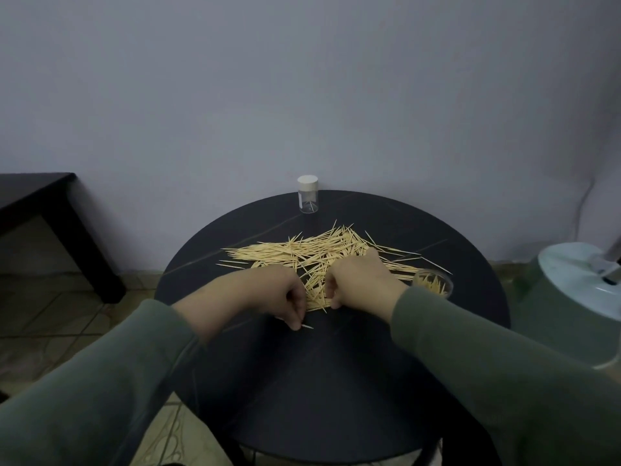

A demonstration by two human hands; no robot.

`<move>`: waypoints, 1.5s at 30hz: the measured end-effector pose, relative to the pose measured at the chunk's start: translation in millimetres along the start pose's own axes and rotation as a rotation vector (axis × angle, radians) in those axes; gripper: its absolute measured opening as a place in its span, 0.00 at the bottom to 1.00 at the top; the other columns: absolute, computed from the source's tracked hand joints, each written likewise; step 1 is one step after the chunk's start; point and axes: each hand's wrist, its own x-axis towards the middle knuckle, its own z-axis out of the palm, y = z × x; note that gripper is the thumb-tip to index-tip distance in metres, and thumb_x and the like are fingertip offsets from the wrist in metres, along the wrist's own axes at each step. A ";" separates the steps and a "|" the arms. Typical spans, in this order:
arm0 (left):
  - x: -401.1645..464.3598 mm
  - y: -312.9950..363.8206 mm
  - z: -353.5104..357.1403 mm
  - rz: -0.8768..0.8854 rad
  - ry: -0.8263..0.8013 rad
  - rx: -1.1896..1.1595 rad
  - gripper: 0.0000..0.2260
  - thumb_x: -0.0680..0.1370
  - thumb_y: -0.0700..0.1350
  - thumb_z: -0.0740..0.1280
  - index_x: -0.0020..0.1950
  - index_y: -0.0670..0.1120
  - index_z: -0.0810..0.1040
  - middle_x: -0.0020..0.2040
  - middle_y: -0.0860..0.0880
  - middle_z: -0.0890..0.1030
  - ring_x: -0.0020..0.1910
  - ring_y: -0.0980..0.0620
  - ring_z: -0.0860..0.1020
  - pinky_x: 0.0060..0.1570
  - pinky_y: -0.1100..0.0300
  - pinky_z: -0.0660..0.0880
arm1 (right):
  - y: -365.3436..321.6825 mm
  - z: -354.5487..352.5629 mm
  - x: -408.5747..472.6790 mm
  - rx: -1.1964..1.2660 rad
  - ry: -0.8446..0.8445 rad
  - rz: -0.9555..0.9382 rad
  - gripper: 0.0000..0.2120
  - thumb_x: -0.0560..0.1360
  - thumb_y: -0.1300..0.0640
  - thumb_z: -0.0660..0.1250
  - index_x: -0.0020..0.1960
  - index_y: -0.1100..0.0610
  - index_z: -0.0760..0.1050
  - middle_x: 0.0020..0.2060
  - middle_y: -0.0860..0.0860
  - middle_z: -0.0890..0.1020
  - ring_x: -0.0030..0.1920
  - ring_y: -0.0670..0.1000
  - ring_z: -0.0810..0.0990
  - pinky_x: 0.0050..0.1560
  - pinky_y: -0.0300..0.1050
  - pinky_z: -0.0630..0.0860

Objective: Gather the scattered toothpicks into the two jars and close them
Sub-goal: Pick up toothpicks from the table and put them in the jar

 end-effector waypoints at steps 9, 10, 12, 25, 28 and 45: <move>4.9 -20.0 -5.6 -0.028 0.192 0.140 0.10 0.72 0.52 0.74 0.51 0.55 0.78 0.53 0.55 0.76 0.52 0.55 0.74 0.54 0.57 0.74 | -3.9 2.5 8.1 -0.033 0.134 -0.003 0.12 0.76 0.56 0.68 0.58 0.48 0.76 0.56 0.49 0.78 0.59 0.53 0.75 0.63 0.56 0.61; 2.9 -21.3 -5.2 -0.025 0.200 0.159 0.12 0.72 0.52 0.73 0.54 0.55 0.78 0.55 0.55 0.75 0.54 0.55 0.73 0.55 0.58 0.73 | -4.8 2.2 7.9 -0.035 0.128 -0.027 0.15 0.76 0.56 0.68 0.62 0.46 0.74 0.59 0.49 0.76 0.62 0.54 0.73 0.64 0.57 0.61; 0.1 -24.0 -4.6 -0.023 0.209 0.192 0.15 0.74 0.53 0.72 0.59 0.55 0.77 0.59 0.56 0.74 0.58 0.55 0.72 0.56 0.60 0.71 | -7.2 0.3 6.8 -0.063 0.069 -0.075 0.22 0.76 0.56 0.67 0.68 0.45 0.69 0.63 0.50 0.73 0.66 0.54 0.69 0.66 0.58 0.61; 7.5 -25.3 -0.5 0.039 0.221 0.271 0.16 0.78 0.51 0.67 0.66 0.55 0.75 0.59 0.55 0.77 0.59 0.55 0.75 0.59 0.56 0.74 | 3.6 3.0 18.2 -0.080 0.108 -0.104 0.14 0.78 0.53 0.66 0.62 0.44 0.77 0.58 0.46 0.79 0.61 0.51 0.75 0.64 0.55 0.59; 11.1 -24.4 -0.2 0.053 0.231 0.295 0.14 0.79 0.51 0.66 0.64 0.54 0.77 0.59 0.55 0.78 0.58 0.55 0.75 0.57 0.57 0.74 | 8.6 3.5 17.1 -0.099 0.125 -0.113 0.13 0.78 0.53 0.65 0.62 0.44 0.78 0.60 0.48 0.77 0.64 0.53 0.71 0.65 0.56 0.59; 28.4 -15.0 -2.3 0.017 0.267 0.409 0.12 0.78 0.55 0.65 0.58 0.54 0.80 0.54 0.54 0.79 0.54 0.52 0.76 0.49 0.56 0.75 | 21.4 7.0 22.4 -0.120 0.122 -0.117 0.13 0.77 0.53 0.67 0.62 0.46 0.77 0.58 0.47 0.80 0.62 0.52 0.74 0.65 0.55 0.59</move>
